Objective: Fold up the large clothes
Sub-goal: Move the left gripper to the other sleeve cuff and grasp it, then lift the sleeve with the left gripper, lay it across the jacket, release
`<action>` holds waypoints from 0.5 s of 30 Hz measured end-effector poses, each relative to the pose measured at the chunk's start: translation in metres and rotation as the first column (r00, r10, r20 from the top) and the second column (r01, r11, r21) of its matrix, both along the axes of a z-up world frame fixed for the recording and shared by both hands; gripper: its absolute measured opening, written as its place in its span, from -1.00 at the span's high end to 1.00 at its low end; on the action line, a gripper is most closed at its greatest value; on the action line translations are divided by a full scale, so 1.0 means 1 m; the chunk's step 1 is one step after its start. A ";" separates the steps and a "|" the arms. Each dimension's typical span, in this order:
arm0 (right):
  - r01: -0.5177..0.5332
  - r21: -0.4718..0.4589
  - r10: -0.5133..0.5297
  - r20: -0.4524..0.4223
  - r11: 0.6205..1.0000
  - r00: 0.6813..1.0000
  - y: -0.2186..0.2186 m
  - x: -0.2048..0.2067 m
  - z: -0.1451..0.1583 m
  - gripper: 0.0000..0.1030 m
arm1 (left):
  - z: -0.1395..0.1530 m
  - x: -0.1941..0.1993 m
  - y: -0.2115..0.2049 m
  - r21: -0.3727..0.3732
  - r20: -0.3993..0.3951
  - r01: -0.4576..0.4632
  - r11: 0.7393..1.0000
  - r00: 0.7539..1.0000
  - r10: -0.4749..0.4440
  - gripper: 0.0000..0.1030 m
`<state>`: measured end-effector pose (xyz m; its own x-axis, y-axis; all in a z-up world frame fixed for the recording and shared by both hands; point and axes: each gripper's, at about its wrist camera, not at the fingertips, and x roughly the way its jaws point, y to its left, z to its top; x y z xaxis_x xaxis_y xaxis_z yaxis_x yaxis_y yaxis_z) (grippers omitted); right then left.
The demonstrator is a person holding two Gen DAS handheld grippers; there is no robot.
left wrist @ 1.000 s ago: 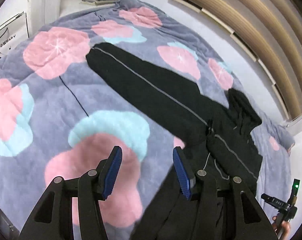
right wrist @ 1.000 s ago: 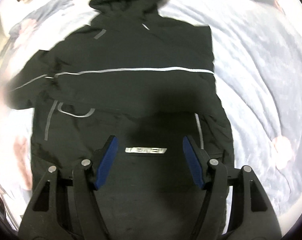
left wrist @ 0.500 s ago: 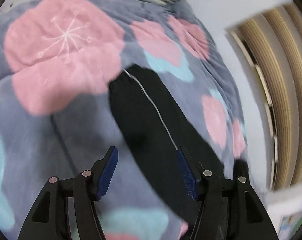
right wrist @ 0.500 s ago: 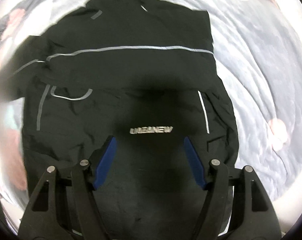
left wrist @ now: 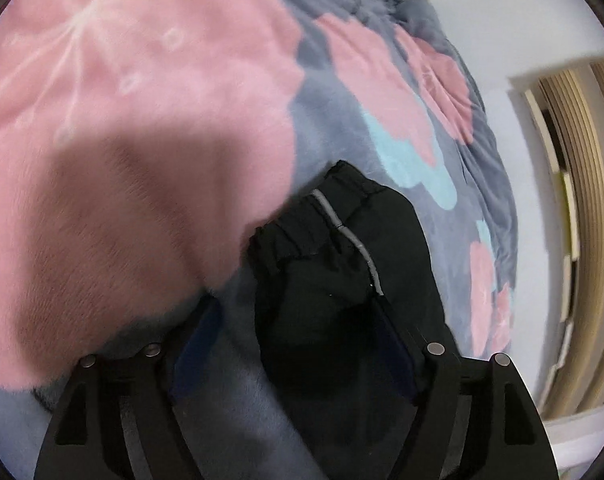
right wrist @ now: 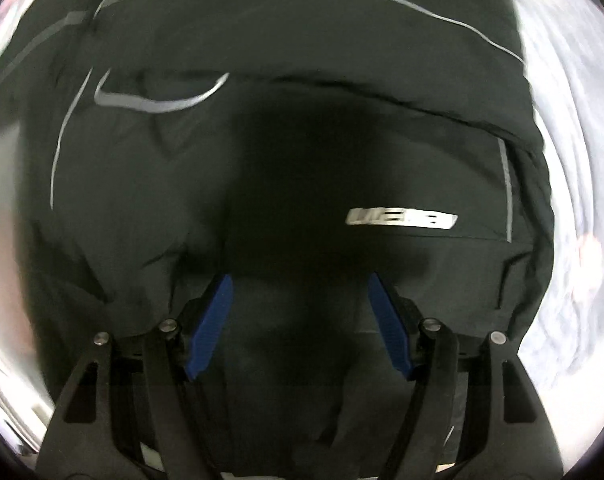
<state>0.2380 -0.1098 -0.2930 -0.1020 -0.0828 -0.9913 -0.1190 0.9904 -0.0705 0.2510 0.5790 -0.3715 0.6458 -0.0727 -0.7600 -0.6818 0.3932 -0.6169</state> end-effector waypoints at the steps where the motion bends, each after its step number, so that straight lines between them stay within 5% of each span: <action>1: -0.024 -0.003 0.024 -0.003 1.000 1.000 0.007 -0.002 -0.002 -0.32 | 0.002 0.002 -0.003 0.031 0.000 0.015 0.999 1.000 -0.015 -0.25; 2: -0.049 -0.003 0.049 -0.005 0.999 0.999 0.014 -0.004 -0.005 -0.32 | 0.004 0.004 -0.005 0.045 0.012 0.038 0.998 0.999 -0.039 0.16; 5: -0.111 -0.014 0.111 -0.001 0.994 0.994 0.031 -0.011 -0.007 -0.32 | 0.018 0.000 -0.011 0.074 0.049 0.052 0.996 0.997 -0.056 0.61; 10: -0.153 -0.005 0.153 0.038 0.988 0.988 0.037 -0.017 -0.002 -0.32 | 0.071 -0.012 -0.035 0.186 0.102 0.078 0.979 0.990 -0.099 0.70; 15: -0.127 0.051 0.123 0.073 0.991 0.990 0.025 -0.018 0.011 -0.32 | 0.146 -0.019 -0.099 0.315 0.166 0.191 0.930 0.953 -0.252 0.72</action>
<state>0.2201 -0.0843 -0.2817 -0.0250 -0.0349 -0.9991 -0.2393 0.9705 -0.0280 0.2320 0.4795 -0.2256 0.7796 -0.0262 -0.6257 -0.4308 0.7028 -0.5662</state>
